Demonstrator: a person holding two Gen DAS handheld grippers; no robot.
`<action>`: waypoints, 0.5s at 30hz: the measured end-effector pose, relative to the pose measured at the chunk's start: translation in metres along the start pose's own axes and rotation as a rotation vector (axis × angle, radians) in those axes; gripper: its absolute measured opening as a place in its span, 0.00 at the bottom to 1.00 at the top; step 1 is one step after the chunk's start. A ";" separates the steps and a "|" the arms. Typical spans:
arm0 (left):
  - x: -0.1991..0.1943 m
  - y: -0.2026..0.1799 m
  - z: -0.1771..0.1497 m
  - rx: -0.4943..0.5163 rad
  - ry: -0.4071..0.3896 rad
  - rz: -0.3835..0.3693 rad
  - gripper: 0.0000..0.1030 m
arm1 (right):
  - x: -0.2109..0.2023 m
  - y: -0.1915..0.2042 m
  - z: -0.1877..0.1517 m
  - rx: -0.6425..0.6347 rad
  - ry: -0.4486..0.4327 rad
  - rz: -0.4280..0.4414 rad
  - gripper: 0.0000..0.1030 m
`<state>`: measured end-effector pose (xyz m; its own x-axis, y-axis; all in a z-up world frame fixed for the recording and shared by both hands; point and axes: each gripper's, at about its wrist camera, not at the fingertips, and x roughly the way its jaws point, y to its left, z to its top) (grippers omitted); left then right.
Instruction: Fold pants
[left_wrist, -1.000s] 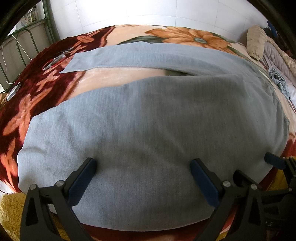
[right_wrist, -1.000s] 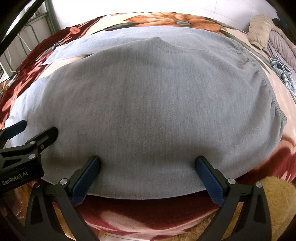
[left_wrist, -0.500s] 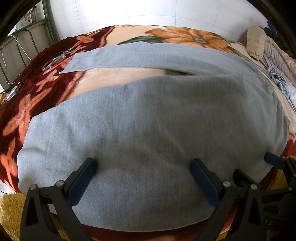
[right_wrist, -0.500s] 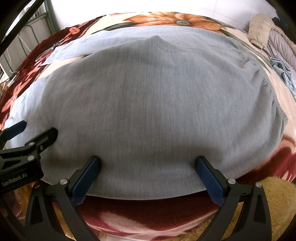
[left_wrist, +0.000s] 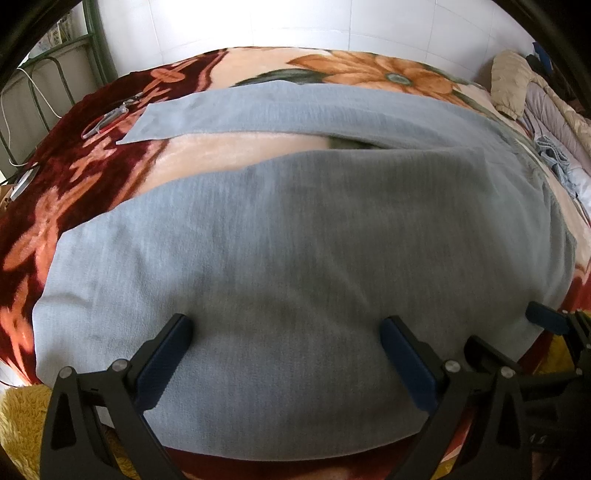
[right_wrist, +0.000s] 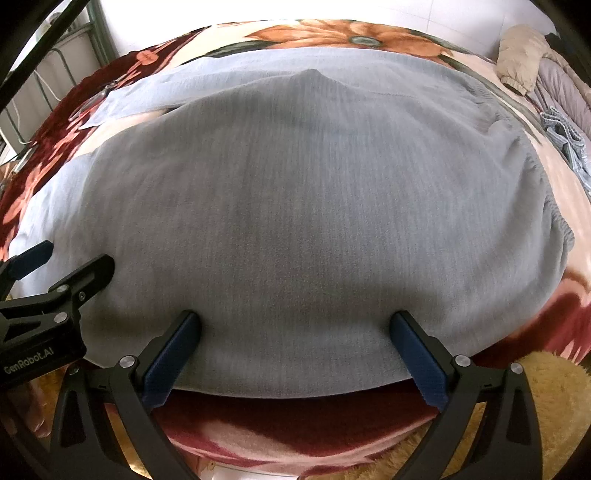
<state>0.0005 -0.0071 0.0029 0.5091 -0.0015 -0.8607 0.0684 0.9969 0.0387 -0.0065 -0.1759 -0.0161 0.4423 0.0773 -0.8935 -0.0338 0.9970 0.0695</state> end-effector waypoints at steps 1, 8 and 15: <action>0.000 0.001 0.000 -0.001 0.001 0.000 1.00 | 0.000 0.000 0.000 -0.001 0.000 0.000 1.00; 0.000 0.001 0.000 0.000 0.001 -0.001 1.00 | 0.001 -0.001 -0.001 -0.006 -0.004 0.003 1.00; 0.002 0.006 0.002 0.002 0.013 -0.002 1.00 | 0.000 -0.001 -0.002 -0.008 -0.004 0.007 1.00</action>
<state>0.0037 -0.0018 0.0020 0.4975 -0.0025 -0.8675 0.0707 0.9968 0.0377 -0.0081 -0.1768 -0.0171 0.4454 0.0845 -0.8913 -0.0443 0.9964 0.0723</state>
